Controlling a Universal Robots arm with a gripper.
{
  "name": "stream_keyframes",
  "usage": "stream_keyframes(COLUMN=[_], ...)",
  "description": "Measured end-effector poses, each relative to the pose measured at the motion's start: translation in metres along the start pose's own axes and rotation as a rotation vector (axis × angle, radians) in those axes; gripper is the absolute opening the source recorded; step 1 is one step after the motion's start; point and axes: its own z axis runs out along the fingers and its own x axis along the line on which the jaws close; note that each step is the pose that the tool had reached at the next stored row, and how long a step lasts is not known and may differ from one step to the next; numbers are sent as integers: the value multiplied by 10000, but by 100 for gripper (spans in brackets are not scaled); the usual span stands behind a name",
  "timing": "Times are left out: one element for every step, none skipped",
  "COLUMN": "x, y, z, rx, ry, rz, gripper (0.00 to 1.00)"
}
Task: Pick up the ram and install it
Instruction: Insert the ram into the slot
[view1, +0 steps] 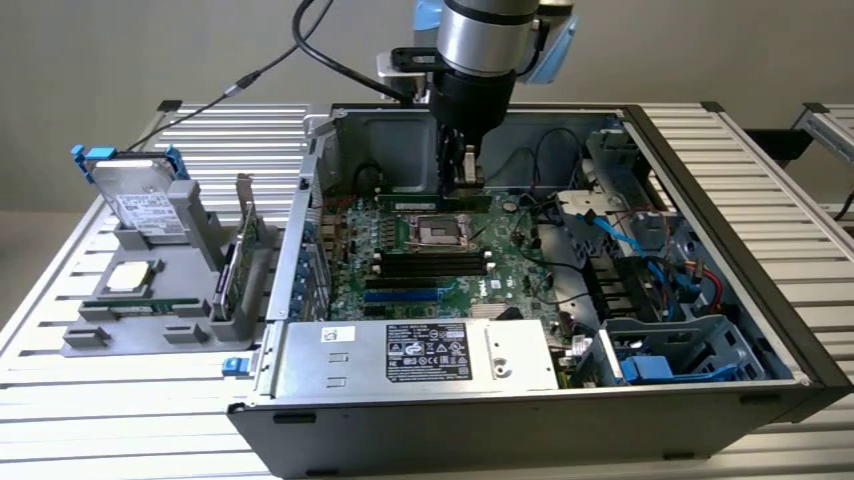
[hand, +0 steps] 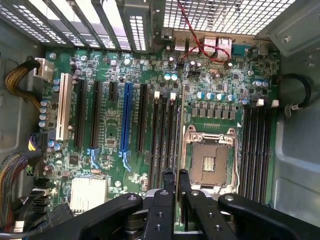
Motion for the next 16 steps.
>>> stream_keyframes(x=[0, 0, 0, 0, 0, 0, 0, 0, 1, 1, 2, 3, 5, 7, 8, 11], y=[0, 0, 0, 0, 0, -1, -2, -2, -3, -4, -5, -7, -9, -10, -11, -12], z=[0, 0, 0, 0, 0, 0, 7, 16, 24, 35, 48, 66, 84, 102, 121, 139], rx=[-3, -7, -7, -7, -6, -6, 7, 38, 72, 100, 125, 136, 139, 140, 141, 141], ry=[1, 0, 0, 0, 0, 0, -4, -2, 4, 6, 7, 9, 8, 7, 7, 9], rz=[0, 0, 0, 1, 1, 0, -1, -1, -2, -3, -3, -5, -6, -5, -4, -3], gripper=[14, 14, 14, 14, 14, 14, 14, 14, 14, 14, 14, 14, 14, 14, 14, 14])
